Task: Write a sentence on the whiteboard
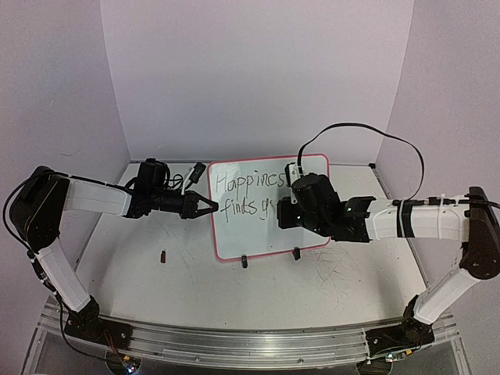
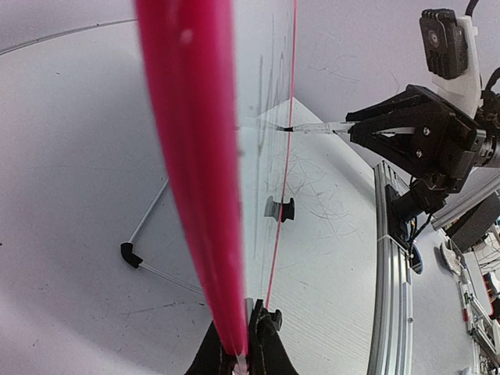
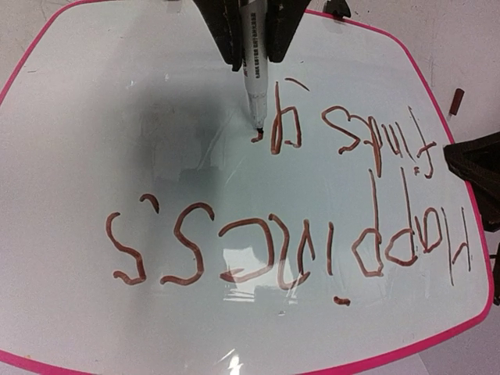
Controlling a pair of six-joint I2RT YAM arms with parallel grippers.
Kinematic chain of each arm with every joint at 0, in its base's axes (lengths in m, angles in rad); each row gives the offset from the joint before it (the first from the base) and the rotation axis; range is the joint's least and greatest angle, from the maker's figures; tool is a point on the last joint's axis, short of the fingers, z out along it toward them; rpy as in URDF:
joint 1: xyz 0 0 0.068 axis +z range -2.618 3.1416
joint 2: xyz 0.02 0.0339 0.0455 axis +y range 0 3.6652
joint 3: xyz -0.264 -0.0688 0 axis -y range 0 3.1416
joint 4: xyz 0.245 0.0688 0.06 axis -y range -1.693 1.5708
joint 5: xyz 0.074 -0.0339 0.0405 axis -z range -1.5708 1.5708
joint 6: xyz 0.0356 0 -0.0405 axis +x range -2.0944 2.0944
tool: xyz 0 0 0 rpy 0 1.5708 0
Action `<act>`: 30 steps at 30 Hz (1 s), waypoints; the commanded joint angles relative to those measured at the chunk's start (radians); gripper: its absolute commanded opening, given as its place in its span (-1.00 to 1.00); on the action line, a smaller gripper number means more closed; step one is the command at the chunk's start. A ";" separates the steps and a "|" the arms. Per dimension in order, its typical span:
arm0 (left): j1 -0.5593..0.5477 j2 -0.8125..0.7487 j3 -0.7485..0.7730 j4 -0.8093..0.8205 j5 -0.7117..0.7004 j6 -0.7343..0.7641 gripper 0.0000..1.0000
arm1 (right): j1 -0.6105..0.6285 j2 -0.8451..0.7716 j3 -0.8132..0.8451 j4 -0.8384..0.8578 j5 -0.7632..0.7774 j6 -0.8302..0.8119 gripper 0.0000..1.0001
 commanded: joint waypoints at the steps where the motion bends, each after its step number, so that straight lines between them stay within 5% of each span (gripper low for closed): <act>1: -0.010 0.036 0.014 -0.070 -0.134 0.065 -1.00 | 0.000 -0.018 -0.019 0.003 0.005 0.011 -1.00; 30: -0.011 0.038 0.017 -0.079 -0.134 0.069 -1.00 | -0.017 -0.055 -0.010 -0.037 0.085 0.006 -1.00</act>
